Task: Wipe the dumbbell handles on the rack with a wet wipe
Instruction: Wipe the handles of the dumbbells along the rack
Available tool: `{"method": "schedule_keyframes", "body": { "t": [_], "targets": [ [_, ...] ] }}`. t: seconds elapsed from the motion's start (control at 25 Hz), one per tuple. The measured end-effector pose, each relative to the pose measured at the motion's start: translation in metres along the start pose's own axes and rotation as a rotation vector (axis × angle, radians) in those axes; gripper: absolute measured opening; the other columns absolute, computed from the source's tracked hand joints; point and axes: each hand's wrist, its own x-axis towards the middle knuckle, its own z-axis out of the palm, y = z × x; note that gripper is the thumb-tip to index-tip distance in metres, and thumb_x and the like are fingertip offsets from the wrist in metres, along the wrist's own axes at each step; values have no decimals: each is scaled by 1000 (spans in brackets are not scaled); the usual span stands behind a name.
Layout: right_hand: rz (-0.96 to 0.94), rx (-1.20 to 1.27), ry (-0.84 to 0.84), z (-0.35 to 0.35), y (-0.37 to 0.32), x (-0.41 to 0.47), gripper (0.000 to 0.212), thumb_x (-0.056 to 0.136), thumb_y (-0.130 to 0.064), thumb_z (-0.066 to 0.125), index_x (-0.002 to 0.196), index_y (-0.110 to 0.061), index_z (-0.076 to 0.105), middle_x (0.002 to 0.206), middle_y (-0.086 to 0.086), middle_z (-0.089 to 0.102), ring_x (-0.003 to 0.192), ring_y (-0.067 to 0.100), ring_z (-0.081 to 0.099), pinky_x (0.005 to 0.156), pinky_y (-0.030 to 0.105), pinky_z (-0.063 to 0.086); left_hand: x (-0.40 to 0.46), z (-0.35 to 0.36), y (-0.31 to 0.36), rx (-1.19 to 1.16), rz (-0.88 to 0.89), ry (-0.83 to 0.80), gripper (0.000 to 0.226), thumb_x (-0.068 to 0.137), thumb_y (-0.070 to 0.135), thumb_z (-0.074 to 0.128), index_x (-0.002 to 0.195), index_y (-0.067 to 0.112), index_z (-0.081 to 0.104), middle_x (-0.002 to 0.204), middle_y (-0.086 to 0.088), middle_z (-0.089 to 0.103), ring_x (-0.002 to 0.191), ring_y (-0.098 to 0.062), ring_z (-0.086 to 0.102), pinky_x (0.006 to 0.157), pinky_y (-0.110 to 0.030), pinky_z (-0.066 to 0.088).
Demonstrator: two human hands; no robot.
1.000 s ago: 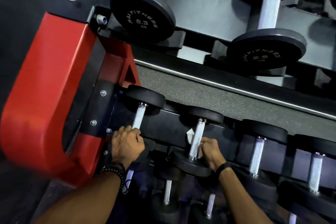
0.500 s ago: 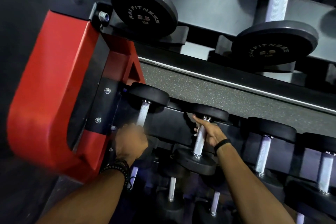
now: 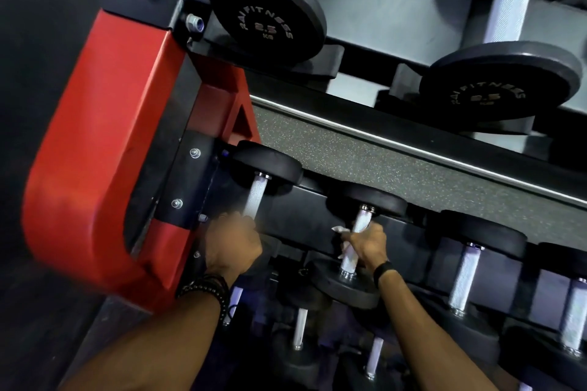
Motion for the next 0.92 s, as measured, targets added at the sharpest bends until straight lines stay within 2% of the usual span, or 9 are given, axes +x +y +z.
{"method": "schedule_keyframes", "body": {
  "t": [0.08, 0.2, 0.32, 0.44, 0.52, 0.64, 0.8, 0.88, 0.92],
  "targets": [
    [-31, -217, -4, -9, 12, -20, 32, 65, -17, 86, 83, -9, 60, 77, 4, 63, 70, 17, 58, 53, 20, 41, -1, 0, 0, -1, 4, 17, 34, 68, 27, 38, 70, 18, 71, 71, -4, 63, 72, -29, 57, 69, -38, 46],
    [-142, -279, 72, -21, 25, -43, 47, 57, -27, 92, 87, -13, 58, 76, -1, 61, 70, 16, 57, 57, 19, 37, -2, -1, 1, -9, 1, 24, 31, 67, 27, 40, 67, 18, 70, 69, -4, 61, 70, -30, 57, 69, -38, 48],
    [-246, -86, 261, -29, 6, -23, 41, 59, -29, 91, 70, -11, 56, 62, 0, 57, 54, 13, 47, 48, 18, 35, -1, 0, 1, 7, 1, 16, 29, 67, 26, 42, 68, 17, 70, 69, -5, 62, 70, -31, 57, 68, -39, 48],
    [-290, 170, 310, -30, 5, -14, 33, 72, -21, 84, 62, -14, 54, 59, 1, 55, 51, 9, 43, 51, 22, 38, -3, -1, 1, 9, -6, 17, 25, 67, 24, 47, 68, 16, 70, 69, -5, 62, 70, -32, 57, 67, -39, 47],
    [-241, 251, 206, -24, 40, -21, 24, 77, -14, 79, 65, -15, 59, 61, 5, 59, 52, 8, 47, 53, 24, 44, -2, -1, 2, 10, -6, 23, 24, 67, 23, 47, 67, 16, 70, 69, -6, 62, 70, -32, 57, 68, -39, 47],
    [-134, 136, 73, -20, 82, -34, 20, 77, 2, 74, 67, -14, 66, 65, 9, 67, 60, 16, 56, 62, 34, 50, -2, 0, 1, 10, 5, 33, 28, 67, 25, 43, 67, 15, 69, 68, -6, 62, 69, -31, 57, 66, -39, 47],
    [-121, 256, 398, -15, 13, -4, 21, 79, 9, 61, 81, -8, 73, 77, 4, 67, 76, 16, 59, 64, 18, 47, -3, -2, 3, 15, 8, 21, 24, 66, 23, 47, 67, 14, 69, 69, -6, 61, 70, -32, 57, 67, -39, 46],
    [-92, 240, 434, -13, -6, 1, 23, 81, 9, 57, 93, -1, 74, 84, 4, 66, 83, 14, 58, 74, 21, 46, -2, -2, 2, 22, 15, 35, 28, 68, 25, 43, 66, 14, 69, 68, -7, 61, 69, -32, 57, 66, -38, 45],
    [-83, 143, 377, -13, 1, -2, 25, 81, 9, 55, 92, -2, 75, 82, 4, 66, 83, 12, 58, 74, 24, 46, -2, -2, 2, 21, 23, 37, 31, 69, 26, 40, 66, 14, 68, 68, -7, 61, 69, -32, 57, 65, -38, 45]
  ]
}}
